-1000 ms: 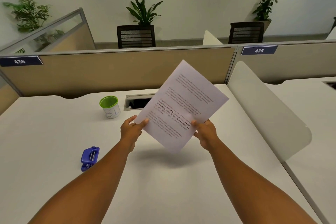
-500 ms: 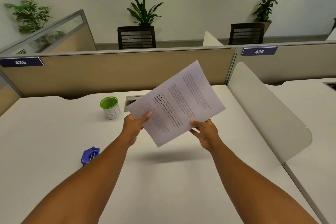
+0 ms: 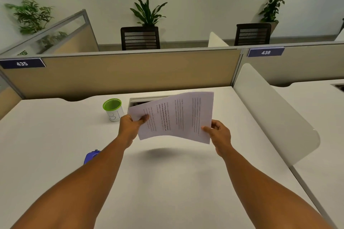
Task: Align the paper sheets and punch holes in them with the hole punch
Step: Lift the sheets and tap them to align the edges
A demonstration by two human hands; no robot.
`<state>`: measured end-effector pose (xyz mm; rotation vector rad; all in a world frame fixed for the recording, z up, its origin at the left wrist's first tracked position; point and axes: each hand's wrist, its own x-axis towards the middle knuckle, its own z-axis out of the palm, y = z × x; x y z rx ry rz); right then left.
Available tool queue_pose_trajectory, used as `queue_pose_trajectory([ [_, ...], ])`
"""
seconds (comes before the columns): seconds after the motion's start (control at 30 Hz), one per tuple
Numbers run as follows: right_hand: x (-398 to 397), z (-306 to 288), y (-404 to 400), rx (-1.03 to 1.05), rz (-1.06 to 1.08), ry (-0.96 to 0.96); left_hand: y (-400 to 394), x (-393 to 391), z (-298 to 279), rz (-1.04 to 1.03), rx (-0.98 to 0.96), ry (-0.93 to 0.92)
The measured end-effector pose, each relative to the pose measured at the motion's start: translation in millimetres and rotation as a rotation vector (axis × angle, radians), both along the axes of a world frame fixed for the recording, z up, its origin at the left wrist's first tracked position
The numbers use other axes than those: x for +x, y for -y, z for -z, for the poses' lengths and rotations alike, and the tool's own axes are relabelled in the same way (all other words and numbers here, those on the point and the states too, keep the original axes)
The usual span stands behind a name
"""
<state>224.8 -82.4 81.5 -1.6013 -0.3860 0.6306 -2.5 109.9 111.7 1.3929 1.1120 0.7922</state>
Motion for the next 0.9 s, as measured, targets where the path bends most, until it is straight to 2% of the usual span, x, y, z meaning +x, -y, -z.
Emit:
queue_pose_trajectory([
  [0.2, -7, 14, -3, -0.117, -0.078, 0.064, 14, -6, 17, 0.061, -0.052, -0.031],
  [0.37, -10, 31, 4, -0.228, -0.116, 0.116, 24, -12, 34, 0.131, -0.072, -0.225],
  [0.57, -7, 20, 0, -0.209, -0.095, 0.191, 19, -9, 25, 0.077, -0.037, -0.16],
  [0.73, -6, 12, -2, -0.212, -0.131, 0.177, 18, -9, 19, 0.046, -0.021, -0.139],
  [0.9, -10, 20, 9, -0.274, -0.261, 0.124, 20, -19, 35, 0.127, -0.101, -0.335],
])
